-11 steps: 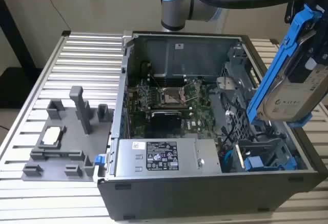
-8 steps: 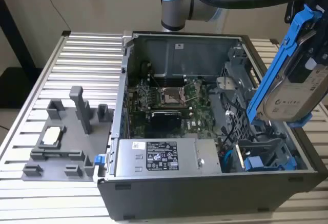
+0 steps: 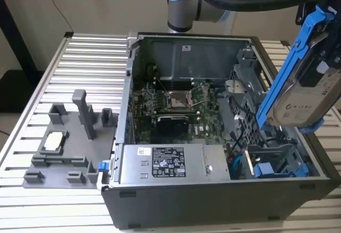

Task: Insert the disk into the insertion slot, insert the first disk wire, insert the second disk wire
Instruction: 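Insert the disk into the insertion slot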

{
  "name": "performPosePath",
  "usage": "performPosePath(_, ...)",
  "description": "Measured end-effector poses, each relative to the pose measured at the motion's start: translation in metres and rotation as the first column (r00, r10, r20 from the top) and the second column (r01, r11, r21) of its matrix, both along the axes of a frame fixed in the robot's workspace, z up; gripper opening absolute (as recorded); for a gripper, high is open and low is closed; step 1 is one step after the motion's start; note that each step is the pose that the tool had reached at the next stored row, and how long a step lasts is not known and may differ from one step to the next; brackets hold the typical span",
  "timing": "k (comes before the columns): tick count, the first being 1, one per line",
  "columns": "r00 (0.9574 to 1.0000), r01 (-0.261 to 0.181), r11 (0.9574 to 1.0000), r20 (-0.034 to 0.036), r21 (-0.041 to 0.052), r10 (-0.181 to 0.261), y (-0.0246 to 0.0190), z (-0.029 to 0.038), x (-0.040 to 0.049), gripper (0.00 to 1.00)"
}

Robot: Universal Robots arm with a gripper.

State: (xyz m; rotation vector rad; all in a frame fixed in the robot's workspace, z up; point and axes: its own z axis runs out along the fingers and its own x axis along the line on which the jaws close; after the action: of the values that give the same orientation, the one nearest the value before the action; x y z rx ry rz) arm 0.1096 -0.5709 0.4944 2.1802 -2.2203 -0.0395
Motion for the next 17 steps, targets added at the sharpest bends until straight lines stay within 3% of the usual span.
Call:
performPosePath(8,1.0,0.0,1.0,0.008,0.0029,0.0,-0.0013,-0.0078,0.0,0.33)
performPosePath(17,0.9999,0.0,0.9997,0.0104,0.0232,0.0,-0.0081,-0.0182,0.0,0.33)
